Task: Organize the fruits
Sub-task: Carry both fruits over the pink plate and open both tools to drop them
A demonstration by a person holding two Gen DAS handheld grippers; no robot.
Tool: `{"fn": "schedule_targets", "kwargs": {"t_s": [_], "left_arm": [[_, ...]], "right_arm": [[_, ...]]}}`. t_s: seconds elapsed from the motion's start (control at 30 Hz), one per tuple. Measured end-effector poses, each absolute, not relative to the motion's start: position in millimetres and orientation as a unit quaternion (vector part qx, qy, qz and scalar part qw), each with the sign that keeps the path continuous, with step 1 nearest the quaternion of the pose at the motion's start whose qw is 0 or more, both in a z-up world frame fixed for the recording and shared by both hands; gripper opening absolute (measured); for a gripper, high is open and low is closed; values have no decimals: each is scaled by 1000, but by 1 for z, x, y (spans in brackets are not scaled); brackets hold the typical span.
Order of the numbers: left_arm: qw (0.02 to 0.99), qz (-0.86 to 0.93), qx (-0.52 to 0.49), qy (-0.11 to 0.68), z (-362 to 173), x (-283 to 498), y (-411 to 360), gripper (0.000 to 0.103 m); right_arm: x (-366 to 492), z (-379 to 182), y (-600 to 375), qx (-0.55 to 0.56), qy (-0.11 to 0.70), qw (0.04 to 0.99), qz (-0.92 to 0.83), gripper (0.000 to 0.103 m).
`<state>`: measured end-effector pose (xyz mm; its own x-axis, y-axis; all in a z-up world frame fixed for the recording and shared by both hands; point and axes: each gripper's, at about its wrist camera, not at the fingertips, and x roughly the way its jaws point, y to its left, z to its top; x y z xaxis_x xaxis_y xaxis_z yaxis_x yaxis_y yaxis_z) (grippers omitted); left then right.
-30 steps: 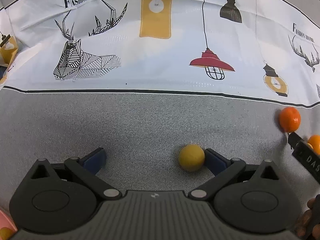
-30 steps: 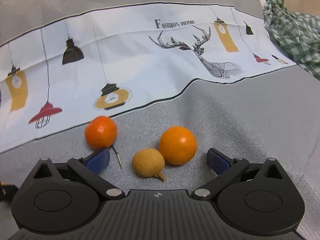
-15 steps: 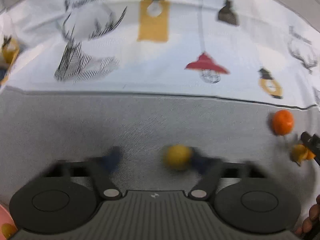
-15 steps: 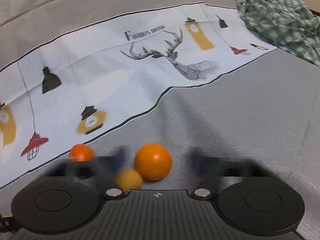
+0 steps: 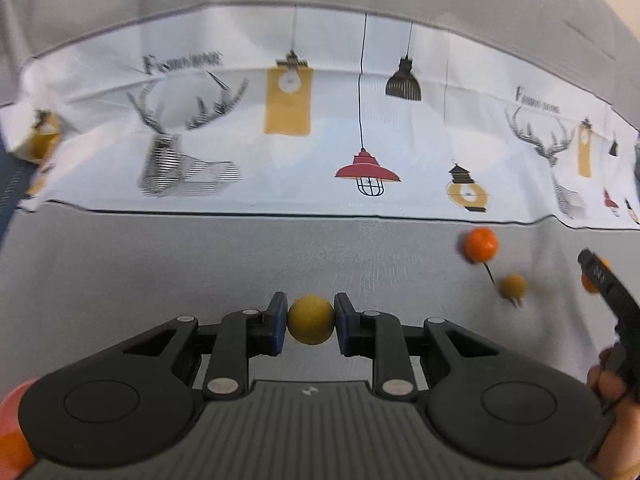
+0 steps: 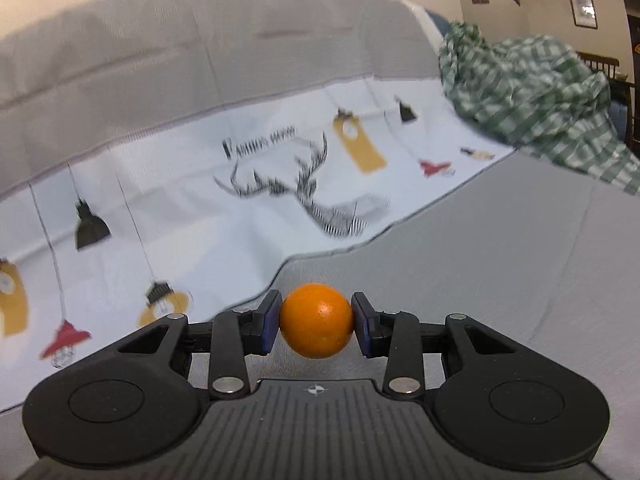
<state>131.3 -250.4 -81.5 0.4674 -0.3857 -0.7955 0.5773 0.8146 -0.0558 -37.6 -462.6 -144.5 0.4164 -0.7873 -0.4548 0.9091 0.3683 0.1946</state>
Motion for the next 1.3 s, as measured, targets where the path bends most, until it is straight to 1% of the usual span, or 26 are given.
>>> {"fn": "schedule_targets", "kwargs": {"t_s": [0.17,0.37,0.6,0.73,1.0,1.3], "left_arm": [[853,-287,113,420,-39,83,-190,28],[861,-269,115,416,-3,30,-110,28],[875,-223,94,418,20,-11,-17,28],[881,-202,65,424,28,-28,31,28],[898,-183,27,399,44,-63,91,28],[906,-195,20,375,55,-94,112,28]], "right_arm": [[-80,-98,-421,206,144,843,-476,39],[-125,-60,-342,201,190,879,-389,39],[-145,-12,-229,195,228,918,-260,39],[-153,11,-173,191,238,932,-196,39],[-176,45,-103,140,227,956,-124,39],[-211,63,-65,88,195,972,-97,39]]}}
